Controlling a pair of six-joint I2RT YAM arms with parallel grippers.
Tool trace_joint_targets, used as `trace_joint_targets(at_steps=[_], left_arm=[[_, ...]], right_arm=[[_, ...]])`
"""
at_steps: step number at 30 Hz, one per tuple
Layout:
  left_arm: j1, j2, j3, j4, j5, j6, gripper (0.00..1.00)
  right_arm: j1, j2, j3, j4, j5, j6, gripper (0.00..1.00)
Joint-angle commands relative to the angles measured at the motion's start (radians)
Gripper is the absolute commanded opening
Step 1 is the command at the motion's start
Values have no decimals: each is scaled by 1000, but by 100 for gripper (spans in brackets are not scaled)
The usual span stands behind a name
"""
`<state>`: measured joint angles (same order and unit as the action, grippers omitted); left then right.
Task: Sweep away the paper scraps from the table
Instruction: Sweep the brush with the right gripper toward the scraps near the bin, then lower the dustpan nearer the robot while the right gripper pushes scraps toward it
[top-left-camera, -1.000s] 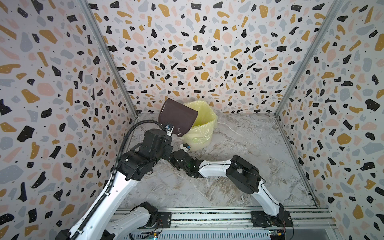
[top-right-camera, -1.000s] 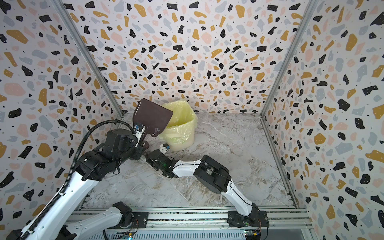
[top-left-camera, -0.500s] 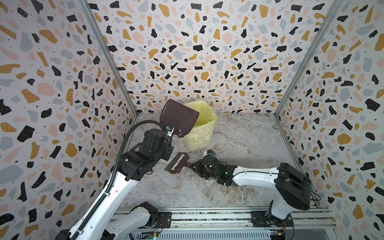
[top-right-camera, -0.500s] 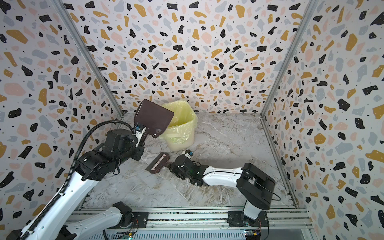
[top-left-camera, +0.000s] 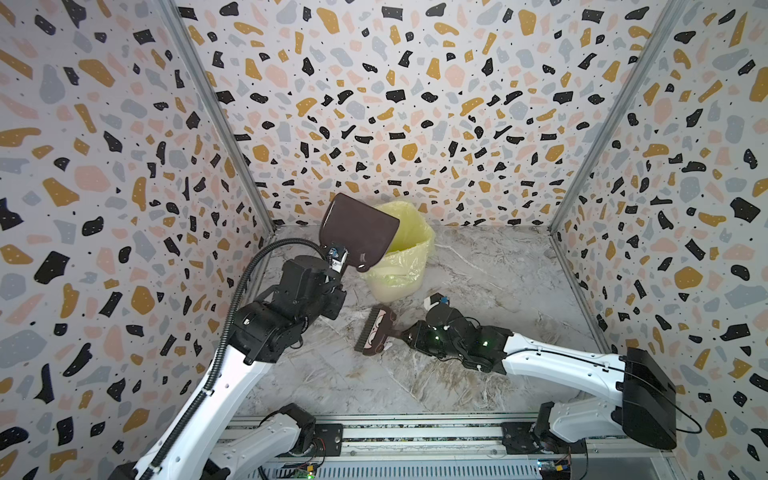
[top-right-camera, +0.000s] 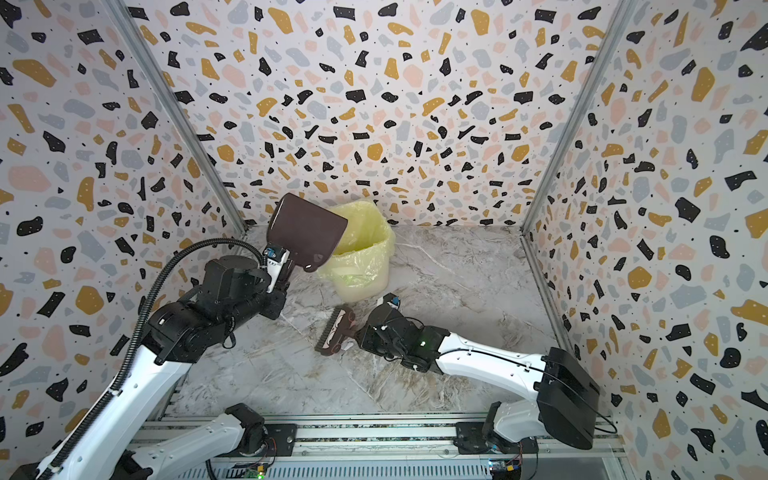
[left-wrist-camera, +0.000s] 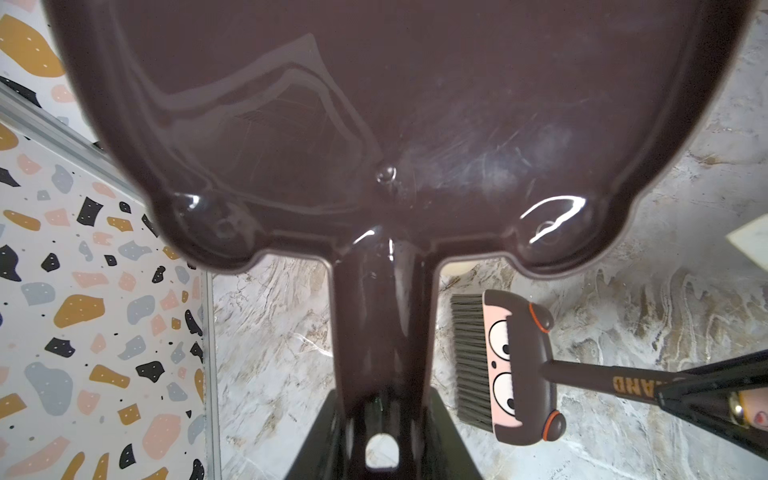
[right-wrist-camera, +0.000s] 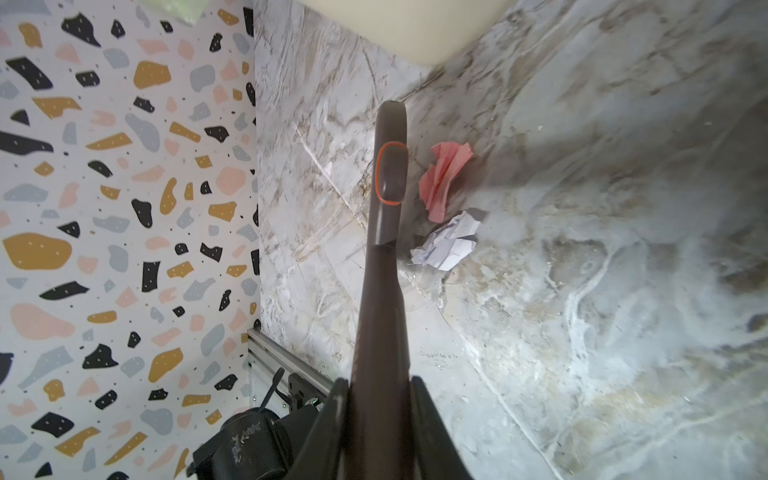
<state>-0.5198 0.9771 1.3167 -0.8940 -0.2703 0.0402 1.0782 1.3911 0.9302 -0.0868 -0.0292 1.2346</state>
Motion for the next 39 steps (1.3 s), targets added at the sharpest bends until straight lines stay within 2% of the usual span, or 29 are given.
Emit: trace_joint_targets(at_steps=[1,5,9,14,20,27,33,39], left_arm=[[4,-10,46,14,14,-5,0],[4,-11,49,9,37,-14,0],[4,-12,40,5,91,-18,0],[3,-10,25,0,162,-12,0],[-16,-12,3,0,234,-26,0],[-132,-12,-58,-5,222,-62,0],[-227,-21,-83,-21,201,-106,0],[-329,-22,-132,-37,168,-169,0]], right_arm=[[11,75,74,53,-107,-102,0],[8,149,111,20,-159,-160,0],[-20,142,100,-85,-166,-213,0],[-83,29,10,-221,-168,-266,0],[-214,-162,-103,-412,-166,-341,0],[-385,-310,-122,-666,-159,-471,0],[-507,-409,-67,-850,-103,-547,0],[-543,-454,31,-887,-167,-561,0]])
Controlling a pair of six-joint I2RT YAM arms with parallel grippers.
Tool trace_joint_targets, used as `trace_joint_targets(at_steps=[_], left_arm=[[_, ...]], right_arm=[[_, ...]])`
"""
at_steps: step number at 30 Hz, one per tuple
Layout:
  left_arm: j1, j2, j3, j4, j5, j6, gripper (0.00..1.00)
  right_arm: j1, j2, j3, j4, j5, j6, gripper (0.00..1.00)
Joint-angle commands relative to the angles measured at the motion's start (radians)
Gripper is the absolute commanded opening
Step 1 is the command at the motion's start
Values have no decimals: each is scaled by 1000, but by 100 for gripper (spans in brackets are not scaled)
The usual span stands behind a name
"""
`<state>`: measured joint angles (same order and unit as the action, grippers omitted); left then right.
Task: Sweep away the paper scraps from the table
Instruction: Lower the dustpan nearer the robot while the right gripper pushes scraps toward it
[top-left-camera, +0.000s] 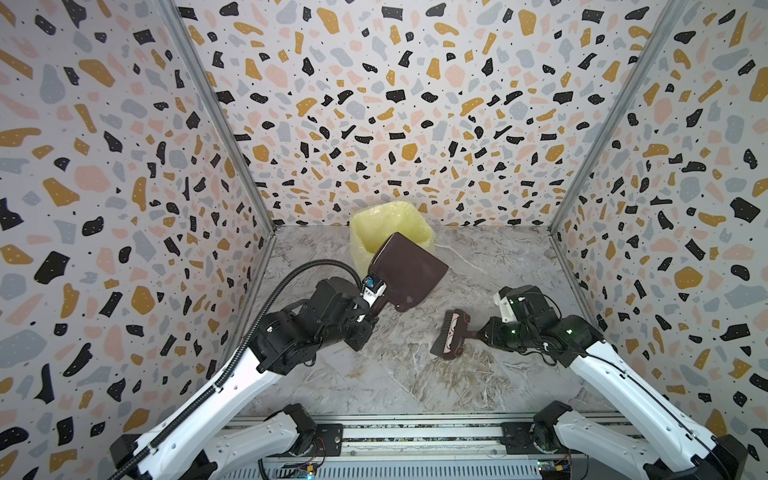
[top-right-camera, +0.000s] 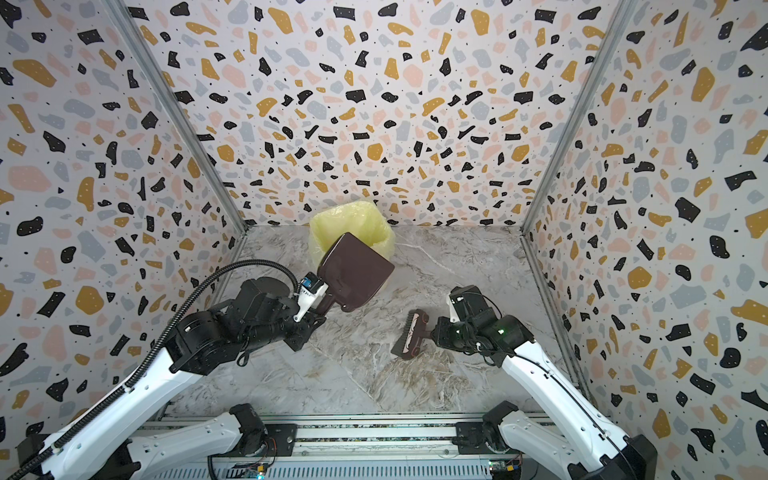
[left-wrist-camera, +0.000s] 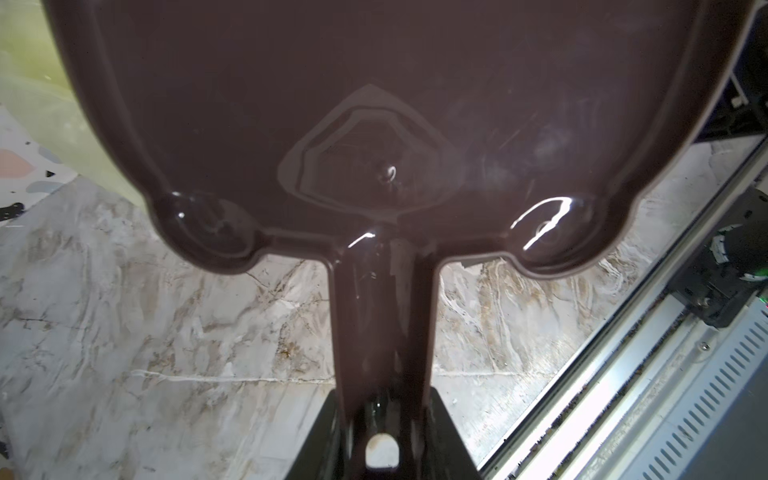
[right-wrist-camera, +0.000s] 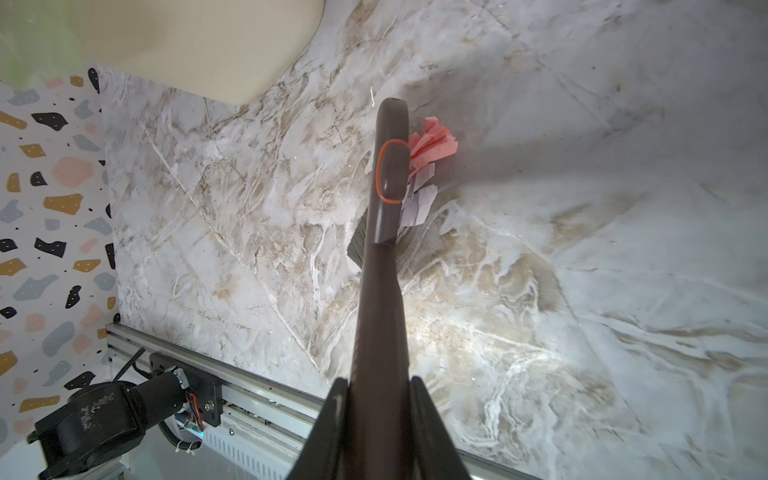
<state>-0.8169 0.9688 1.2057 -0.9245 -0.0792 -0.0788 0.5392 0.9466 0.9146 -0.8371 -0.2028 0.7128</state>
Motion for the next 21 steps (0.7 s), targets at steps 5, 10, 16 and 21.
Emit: trace_joint_targets(at_steps=[5,10,16,21], left_arm=[[-72,-13,-74,-17,-17,-95,0],[-114,-1,-129,-45,-20,-125,0],[-155,13,-209,-44,-17,-159,0],[-211,57,-270,-27,-13,-183,0]], right_arm=[[-5,-14,163,-164,-14,-24,0],[-11,26,294,-289,97,-80,0],[-13,68,390,-364,254,-142,0],[-14,128,464,-395,364,-199,0]])
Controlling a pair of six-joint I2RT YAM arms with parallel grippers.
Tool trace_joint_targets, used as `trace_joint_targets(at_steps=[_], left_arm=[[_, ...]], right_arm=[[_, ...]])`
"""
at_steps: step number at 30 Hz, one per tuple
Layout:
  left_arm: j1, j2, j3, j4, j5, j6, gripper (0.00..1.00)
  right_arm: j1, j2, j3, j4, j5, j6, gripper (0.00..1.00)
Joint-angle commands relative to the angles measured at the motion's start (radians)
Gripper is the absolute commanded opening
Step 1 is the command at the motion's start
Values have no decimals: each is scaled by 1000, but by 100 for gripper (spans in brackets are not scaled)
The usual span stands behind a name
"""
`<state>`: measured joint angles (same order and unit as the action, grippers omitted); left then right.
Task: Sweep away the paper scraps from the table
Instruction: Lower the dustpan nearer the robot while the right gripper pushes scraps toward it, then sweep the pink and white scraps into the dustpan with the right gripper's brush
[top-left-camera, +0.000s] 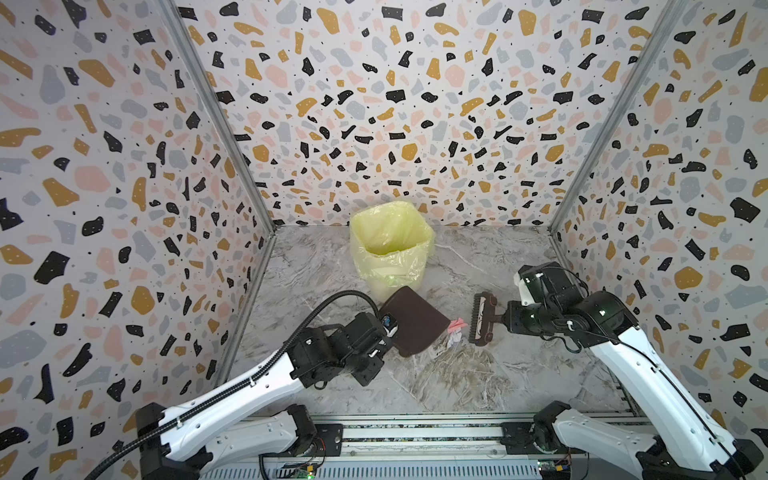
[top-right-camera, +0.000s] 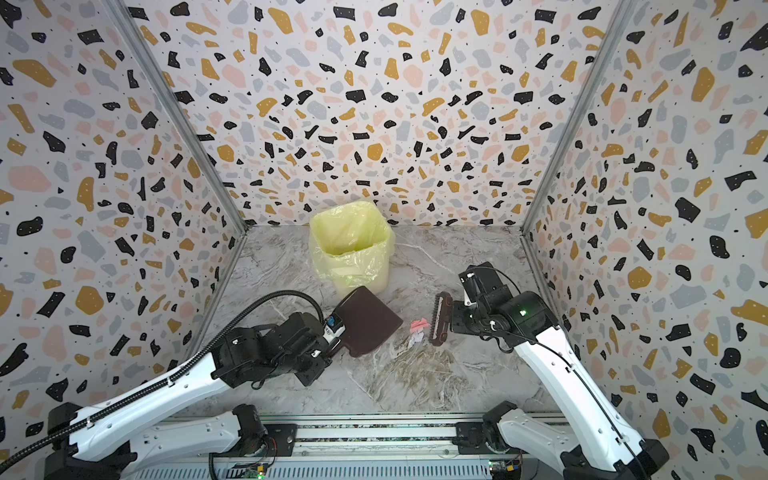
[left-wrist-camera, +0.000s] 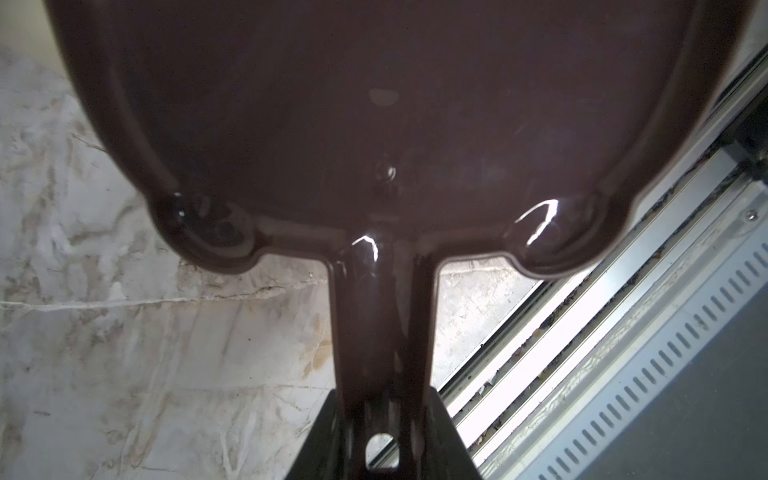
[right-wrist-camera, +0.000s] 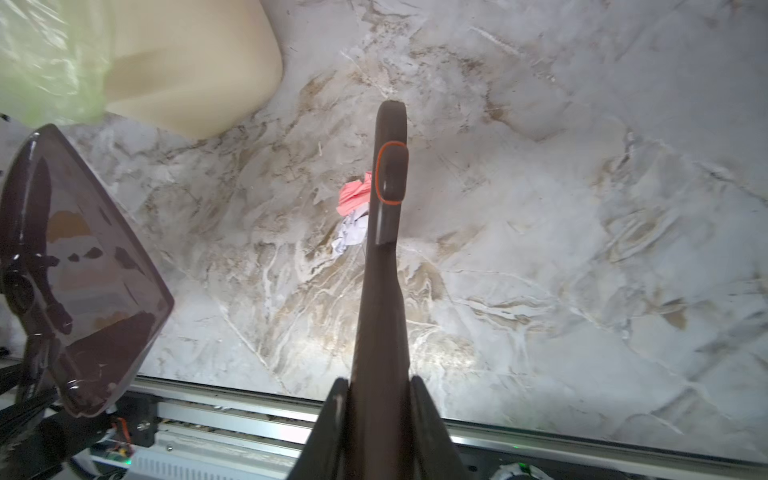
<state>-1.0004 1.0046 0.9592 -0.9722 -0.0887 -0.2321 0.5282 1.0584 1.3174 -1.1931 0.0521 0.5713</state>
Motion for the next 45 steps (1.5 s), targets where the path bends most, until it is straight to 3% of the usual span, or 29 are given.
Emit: trace_joint_targets(at_steps=[1,7,19,45], left_arm=[[-37,35,-33,23,-7,-32,0],[-91,131,-65,41,-31,-36,0],[-130,305,-77,95,-11,-21,0],[-141,515,10,171,9,-16,0]], right_arm=[[-2,28,74,-43,129,-70,0],[11,118,151,-51,213,-136,0],[174,315,218,-35,397,-188,0],[257,387,98,57,277,-284,0]])
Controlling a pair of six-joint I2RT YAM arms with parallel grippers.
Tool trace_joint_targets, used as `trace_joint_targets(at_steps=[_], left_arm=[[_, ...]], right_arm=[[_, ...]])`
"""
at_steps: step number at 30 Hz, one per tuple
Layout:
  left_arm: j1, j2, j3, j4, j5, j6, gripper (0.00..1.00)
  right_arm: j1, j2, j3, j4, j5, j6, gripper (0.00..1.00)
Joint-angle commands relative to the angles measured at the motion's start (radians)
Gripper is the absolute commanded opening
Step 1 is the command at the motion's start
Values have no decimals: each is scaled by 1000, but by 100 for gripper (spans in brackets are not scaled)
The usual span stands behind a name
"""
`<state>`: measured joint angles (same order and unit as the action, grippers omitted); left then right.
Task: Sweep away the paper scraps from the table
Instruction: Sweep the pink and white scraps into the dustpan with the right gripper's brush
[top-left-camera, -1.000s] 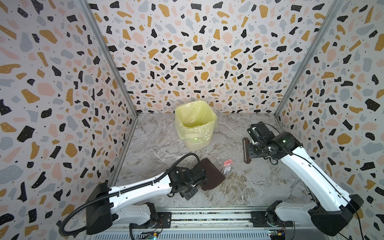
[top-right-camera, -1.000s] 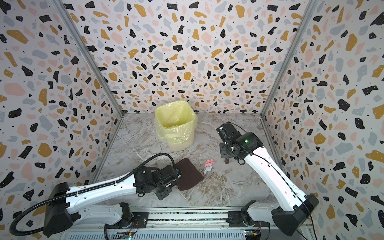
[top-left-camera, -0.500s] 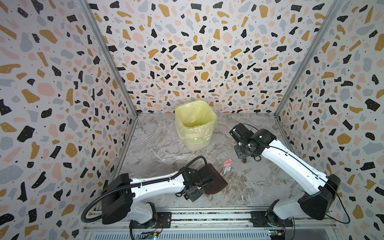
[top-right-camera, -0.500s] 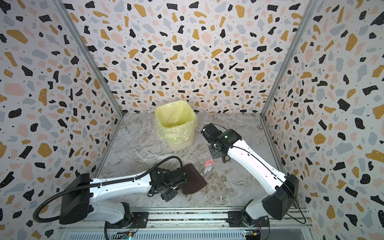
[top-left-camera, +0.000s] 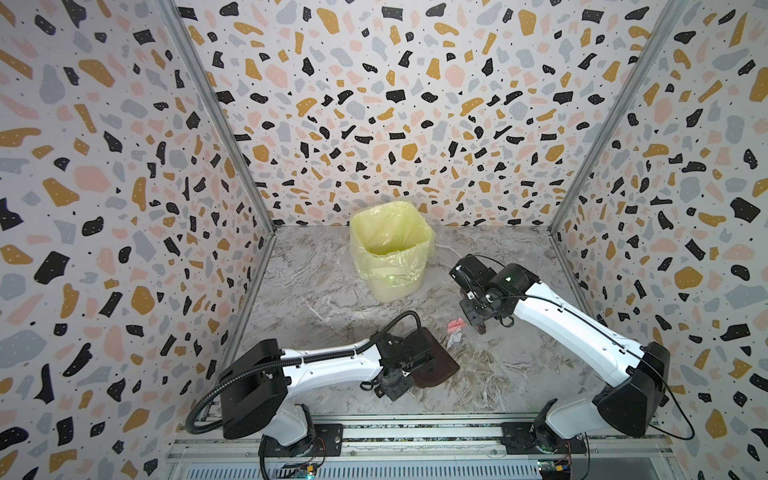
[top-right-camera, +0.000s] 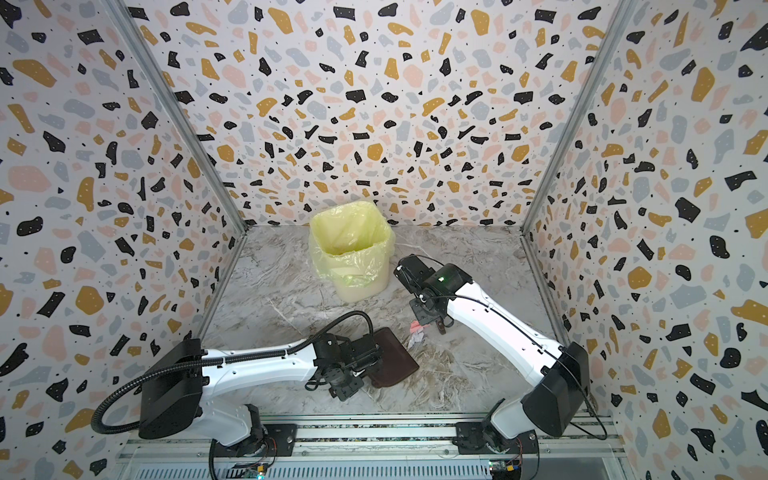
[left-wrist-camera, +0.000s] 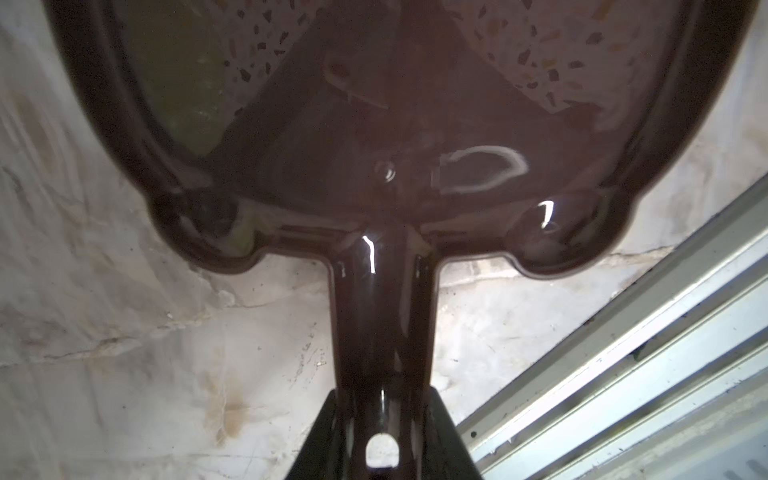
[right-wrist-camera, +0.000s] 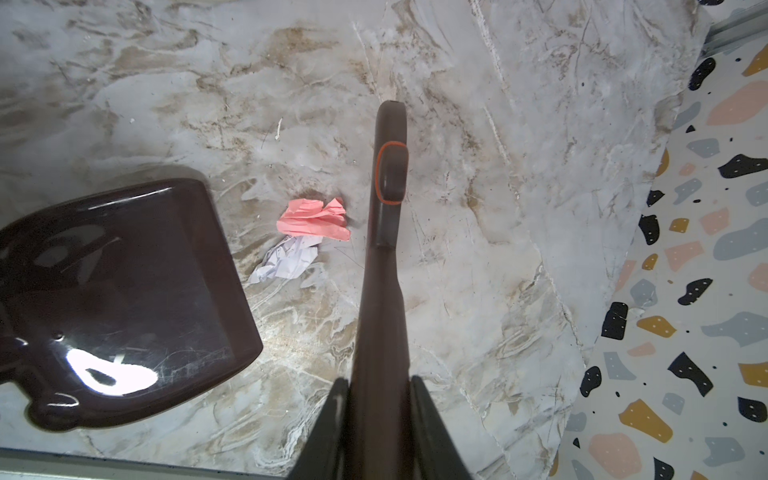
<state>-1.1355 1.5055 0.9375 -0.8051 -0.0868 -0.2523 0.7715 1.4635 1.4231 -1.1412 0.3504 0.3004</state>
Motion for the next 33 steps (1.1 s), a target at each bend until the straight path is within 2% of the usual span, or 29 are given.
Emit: trace_joint_targets(at_steps=[1,12,23,27,29,33], left_arm=[[-6,20,35,6,7,5,0],[-6,56,39,18,11,-3,0],[-6,66,30,35,13,-16,0],[-5,66,29,38,13,-14,0],[-4,70,30,40,13,-10,0],[-4,70,30,43,14,-10,0]], right_arm=[[18,-20,-13,5,-28,-16,0],[128,-24,-18,-15,-122,5,0],[284,-10,86,-103,-195,93,0],[287,-24,118,-141,-160,114,0],[262,-32,126,-177,-99,124,0],[205,-66,97,-175,-82,130,0]])
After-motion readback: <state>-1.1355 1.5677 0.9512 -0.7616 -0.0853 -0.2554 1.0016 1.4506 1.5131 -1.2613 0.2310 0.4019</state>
